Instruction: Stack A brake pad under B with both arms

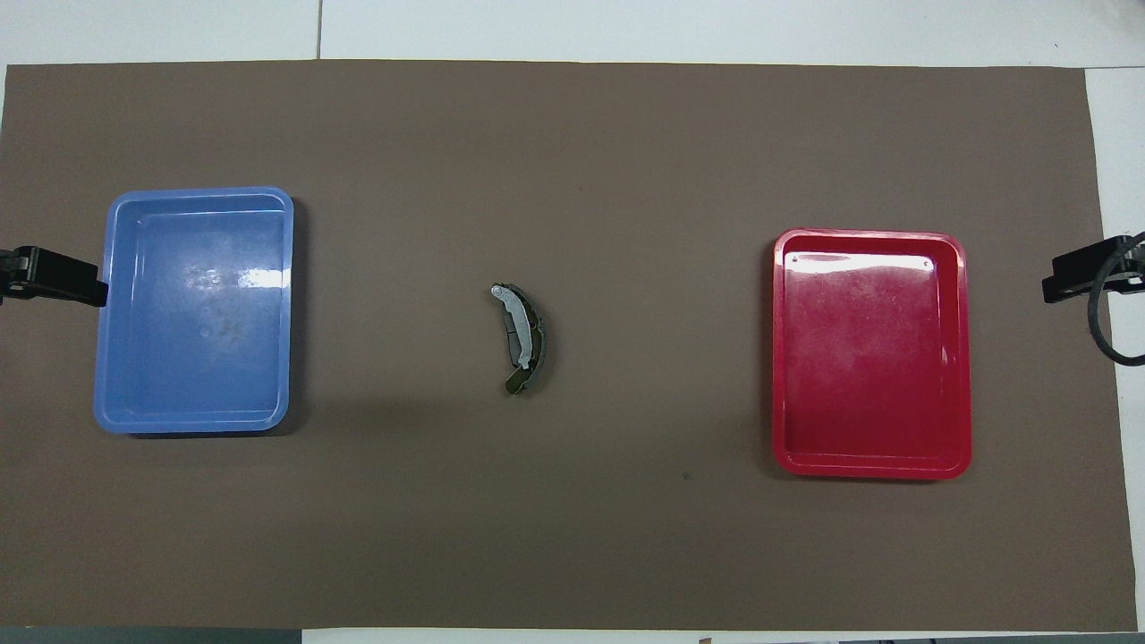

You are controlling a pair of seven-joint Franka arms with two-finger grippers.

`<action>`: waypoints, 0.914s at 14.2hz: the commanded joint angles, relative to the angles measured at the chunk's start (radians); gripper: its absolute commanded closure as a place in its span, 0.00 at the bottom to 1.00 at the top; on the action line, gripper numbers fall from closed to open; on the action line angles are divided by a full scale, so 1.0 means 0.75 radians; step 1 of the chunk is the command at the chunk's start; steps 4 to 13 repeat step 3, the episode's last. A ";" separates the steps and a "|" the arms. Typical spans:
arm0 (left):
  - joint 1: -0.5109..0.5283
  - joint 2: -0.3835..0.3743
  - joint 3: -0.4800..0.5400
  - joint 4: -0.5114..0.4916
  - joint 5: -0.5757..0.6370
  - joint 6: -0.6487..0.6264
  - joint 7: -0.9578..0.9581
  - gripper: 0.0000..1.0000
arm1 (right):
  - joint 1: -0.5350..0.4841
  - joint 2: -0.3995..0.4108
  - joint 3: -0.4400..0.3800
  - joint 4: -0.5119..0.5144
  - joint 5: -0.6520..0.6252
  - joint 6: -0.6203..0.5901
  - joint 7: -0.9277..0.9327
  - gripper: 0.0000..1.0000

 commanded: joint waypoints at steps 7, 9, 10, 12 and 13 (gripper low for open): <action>0.018 -0.013 -0.011 -0.010 -0.011 -0.016 0.008 0.00 | -0.028 -0.021 0.026 -0.021 -0.020 0.017 -0.025 0.00; 0.018 -0.013 -0.011 -0.010 -0.011 -0.016 0.008 0.00 | -0.028 -0.021 0.026 -0.021 -0.020 0.017 -0.025 0.00; 0.018 -0.013 -0.011 -0.010 -0.011 -0.016 0.008 0.00 | -0.028 -0.021 0.026 -0.021 -0.020 0.017 -0.025 0.00; 0.018 -0.013 -0.011 -0.010 -0.011 -0.016 0.008 0.00 | -0.028 -0.021 0.026 -0.021 -0.020 0.017 -0.025 0.00; 0.018 -0.013 -0.011 -0.010 -0.011 -0.016 0.008 0.00 | -0.028 -0.021 0.026 -0.021 -0.020 0.017 -0.025 0.00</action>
